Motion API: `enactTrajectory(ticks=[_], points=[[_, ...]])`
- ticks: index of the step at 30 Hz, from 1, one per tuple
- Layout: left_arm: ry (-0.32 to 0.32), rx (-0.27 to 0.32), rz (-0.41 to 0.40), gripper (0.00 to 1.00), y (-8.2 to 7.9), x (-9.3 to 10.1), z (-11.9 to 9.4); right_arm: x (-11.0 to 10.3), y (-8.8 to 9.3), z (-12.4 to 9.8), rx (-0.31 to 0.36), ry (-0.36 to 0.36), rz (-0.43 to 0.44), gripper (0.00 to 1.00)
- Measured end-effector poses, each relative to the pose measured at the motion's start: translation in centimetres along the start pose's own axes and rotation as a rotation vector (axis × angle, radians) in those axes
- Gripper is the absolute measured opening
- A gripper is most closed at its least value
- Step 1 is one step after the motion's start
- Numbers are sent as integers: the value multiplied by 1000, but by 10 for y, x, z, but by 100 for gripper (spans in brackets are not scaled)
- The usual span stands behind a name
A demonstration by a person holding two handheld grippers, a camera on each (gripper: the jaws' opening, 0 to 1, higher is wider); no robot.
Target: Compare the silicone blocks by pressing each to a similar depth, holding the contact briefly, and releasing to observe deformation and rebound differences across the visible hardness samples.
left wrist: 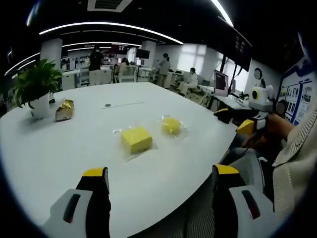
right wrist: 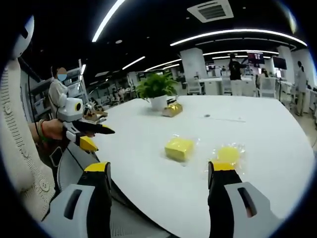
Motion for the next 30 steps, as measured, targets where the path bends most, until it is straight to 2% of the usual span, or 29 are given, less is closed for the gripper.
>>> enactTrajectory(ticks=[13,23,30], points=[[2,-17,3,85,7,-1,-11,-12,8,2,-10,3,10,74],[7,-15,17,85,6,-4,-16,-11,5,-4,0,44,11,73],[12,-10,14,85,4,-6,-18,-8,11,-8,-16,74,23,72]])
Point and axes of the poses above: the point that each gripper's makers call its tool centre point, and the gripper's own axes: z roughly forward along the fingers, x roughly to its right, y roughly out of its underside, the point moved 6 cm from there along -z, roughly backward along the fingers, and after that the axes turned 10 degrees about -z, right-handed, at the moved point
